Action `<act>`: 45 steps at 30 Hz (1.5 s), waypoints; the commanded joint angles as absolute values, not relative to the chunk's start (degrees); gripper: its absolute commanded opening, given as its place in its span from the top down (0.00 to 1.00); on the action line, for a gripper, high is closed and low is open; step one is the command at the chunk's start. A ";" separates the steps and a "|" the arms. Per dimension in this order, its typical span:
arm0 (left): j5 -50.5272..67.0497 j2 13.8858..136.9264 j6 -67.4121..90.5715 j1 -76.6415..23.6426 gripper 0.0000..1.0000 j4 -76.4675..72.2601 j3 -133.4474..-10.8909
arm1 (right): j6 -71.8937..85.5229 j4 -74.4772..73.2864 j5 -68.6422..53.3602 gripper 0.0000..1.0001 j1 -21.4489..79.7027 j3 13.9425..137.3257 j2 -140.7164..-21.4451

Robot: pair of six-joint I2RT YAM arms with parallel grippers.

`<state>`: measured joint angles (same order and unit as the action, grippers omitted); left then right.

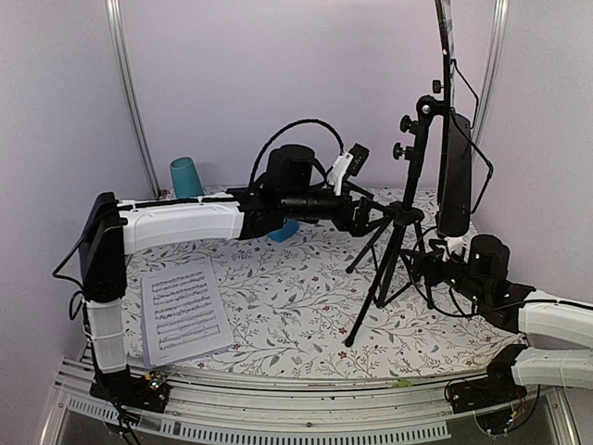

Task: Set up the instrument practice props
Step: Adjust the music stand at the center of the board, then hold the music stand at the center of the board.

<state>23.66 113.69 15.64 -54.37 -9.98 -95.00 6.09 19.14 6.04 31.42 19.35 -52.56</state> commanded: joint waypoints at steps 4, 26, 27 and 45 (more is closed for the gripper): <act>23.56 115.56 13.41 -54.42 0.01 -7.71 -94.81 | 6.51 17.69 4.92 0.05 31.12 21.45 -51.08; 32.31 115.40 14.89 -51.36 0.01 -10.98 -94.35 | 6.33 16.89 3.22 0.05 31.11 21.10 -50.16; 32.68 115.53 14.74 -51.31 0.01 -10.65 -94.61 | 6.33 16.69 3.25 0.05 31.11 21.07 -50.07; 34.82 114.83 13.89 -51.66 0.01 -9.44 -94.82 | 6.50 16.35 3.20 0.05 31.11 20.52 -50.27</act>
